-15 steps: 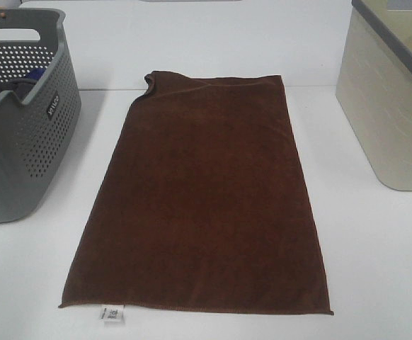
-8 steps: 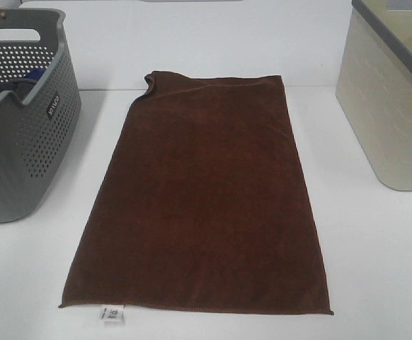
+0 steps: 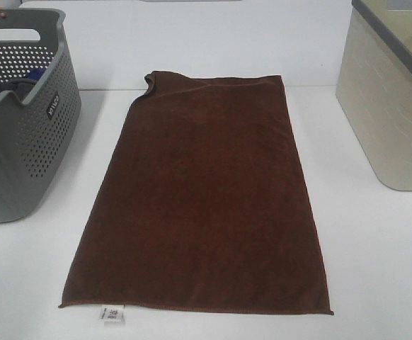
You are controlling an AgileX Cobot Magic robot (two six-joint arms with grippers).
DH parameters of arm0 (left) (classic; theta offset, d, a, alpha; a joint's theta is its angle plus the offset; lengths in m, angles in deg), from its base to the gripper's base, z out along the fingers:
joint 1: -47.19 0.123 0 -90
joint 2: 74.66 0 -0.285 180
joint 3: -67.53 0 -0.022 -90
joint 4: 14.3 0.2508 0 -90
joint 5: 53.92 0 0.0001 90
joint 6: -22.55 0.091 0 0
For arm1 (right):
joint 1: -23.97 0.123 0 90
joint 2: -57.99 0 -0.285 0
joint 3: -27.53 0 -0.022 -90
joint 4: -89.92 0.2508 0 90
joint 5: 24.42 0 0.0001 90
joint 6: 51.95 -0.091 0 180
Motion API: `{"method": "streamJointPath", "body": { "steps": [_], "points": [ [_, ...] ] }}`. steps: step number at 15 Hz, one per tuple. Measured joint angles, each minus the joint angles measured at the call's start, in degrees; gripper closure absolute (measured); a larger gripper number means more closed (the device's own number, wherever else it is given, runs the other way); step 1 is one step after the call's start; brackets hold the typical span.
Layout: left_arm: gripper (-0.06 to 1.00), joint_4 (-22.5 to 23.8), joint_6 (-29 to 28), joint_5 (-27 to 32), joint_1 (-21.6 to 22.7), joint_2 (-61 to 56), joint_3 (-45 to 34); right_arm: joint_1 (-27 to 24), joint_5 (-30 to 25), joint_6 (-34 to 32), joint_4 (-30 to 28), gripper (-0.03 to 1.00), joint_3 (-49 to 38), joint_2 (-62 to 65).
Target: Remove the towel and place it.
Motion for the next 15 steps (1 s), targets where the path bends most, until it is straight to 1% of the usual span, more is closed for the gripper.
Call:
{"method": "streamJointPath", "body": {
  "steps": [2,4,6,9,11,15],
  "points": [
    [0.26,0.0,0.0,-0.1,3.9,-3.4,0.0,-0.1,0.1,0.0,0.0,0.30,0.0,0.0],
    [0.26,0.0,0.1,-0.2,8.7,-9.2,-0.1,-2.4,0.1,0.0,0.0,0.30,0.0,0.0],
    [0.26,0.0,0.1,-0.2,12.8,-15.1,-0.3,-7.4,0.1,0.0,0.0,0.30,0.0,0.0],
    [0.26,0.0,0.1,-0.2,17.5,-22.5,-0.3,-15.3,0.1,0.0,0.0,0.30,0.0,0.0],
    [0.26,0.0,0.1,-0.2,19.6,-23.0,-0.3,-17.1,0.1,0.0,0.0,0.30,0.0,0.0],
    [0.26,0.0,0.1,-0.2,20.0,-23.0,-0.3,-17.2,0.1,0.0,0.0,0.30,0.0,0.0]
  ]
}}
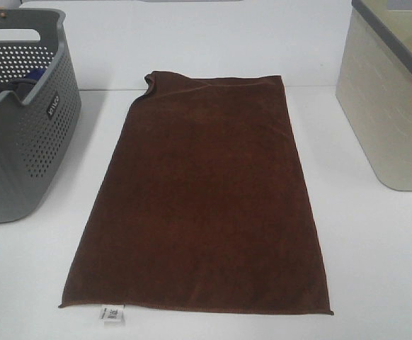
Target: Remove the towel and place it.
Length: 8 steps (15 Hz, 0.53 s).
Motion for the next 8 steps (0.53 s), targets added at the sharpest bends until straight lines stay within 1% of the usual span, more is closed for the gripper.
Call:
{"method": "streamJointPath", "body": {
  "steps": [4,6,7,8],
  "points": [
    [0.26,0.0,0.0,0.0,0.0,0.0,0.0,0.0,0.0,0.0,0.0,0.30,0.0,0.3],
    [0.26,-0.1,-0.3,0.0,0.0,0.0,0.0,0.0,0.0,0.0,0.0,0.30,0.0,3.0],
    [0.26,-0.3,-0.3,0.0,0.0,0.0,0.0,0.0,0.1,0.0,0.0,0.30,0.0,4.4],
    [0.26,-1.8,-0.3,0.0,0.0,0.0,0.0,0.0,0.1,0.0,0.0,0.30,0.0,5.1]
  ]
}}
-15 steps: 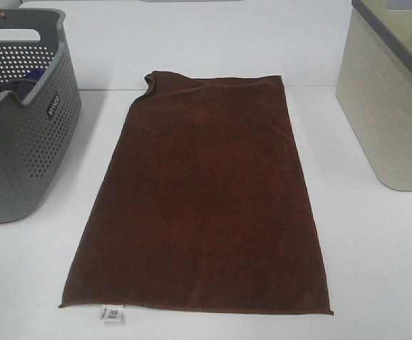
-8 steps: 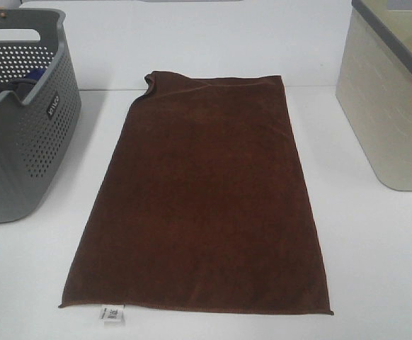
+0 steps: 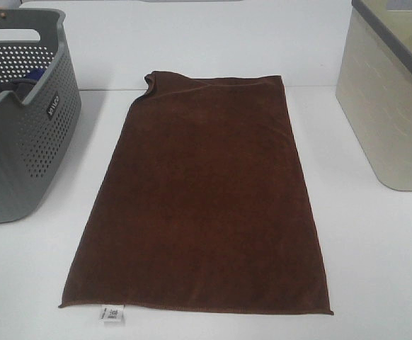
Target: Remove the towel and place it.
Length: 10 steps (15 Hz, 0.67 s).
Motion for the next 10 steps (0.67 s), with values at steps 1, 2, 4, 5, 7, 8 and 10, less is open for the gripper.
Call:
{"method": "streamJointPath", "body": {
  "steps": [1,2,4,5,7,8,10],
  "points": [
    [0.26,-1.8,0.3,0.0,0.0,0.0,0.0,0.0,0.0,0.0,0.0,0.30,0.0,0.1],
    [0.26,-3.3,1.5,0.0,0.0,0.0,-0.2,0.0,0.0,0.0,0.0,0.30,0.0,0.2],
    [0.26,-5.0,4.2,0.1,0.0,0.0,-0.3,0.0,0.0,0.0,0.0,0.30,0.0,0.2],
    [0.26,-5.3,4.7,0.1,0.0,0.0,-0.3,0.0,0.0,0.0,0.0,0.30,0.0,0.2],
    [0.26,-5.3,5.0,0.1,0.0,0.0,-0.3,0.0,0.0,0.0,0.0,0.30,0.0,0.2],
    [0.26,-5.3,5.0,0.1,0.0,0.0,-0.3,0.0,0.0,0.0,0.0,0.30,0.0,0.2],
    [0.26,-5.3,5.0,0.1,0.0,0.0,-0.3,0.0,0.0,0.0,0.0,0.30,0.0,0.2]
  ]
}}
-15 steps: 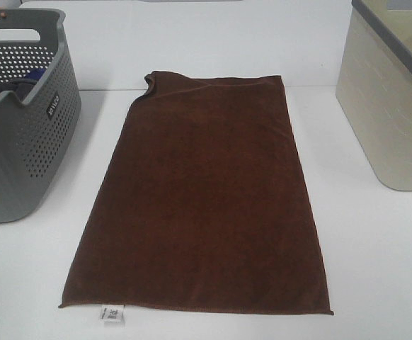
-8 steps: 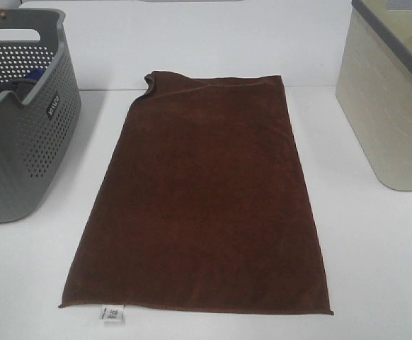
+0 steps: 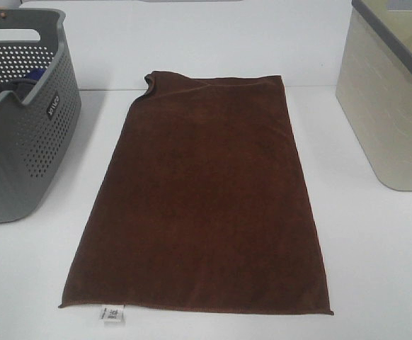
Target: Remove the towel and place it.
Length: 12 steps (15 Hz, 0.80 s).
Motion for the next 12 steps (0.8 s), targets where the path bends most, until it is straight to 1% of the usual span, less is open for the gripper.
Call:
{"method": "streamJointPath", "body": {
  "steps": [12],
  "points": [
    [0.26,0.0,0.1,0.0,0.0,0.0,0.0,0.0,0.0,0.0,0.0,0.30,0.0,0.0]
  ]
}}
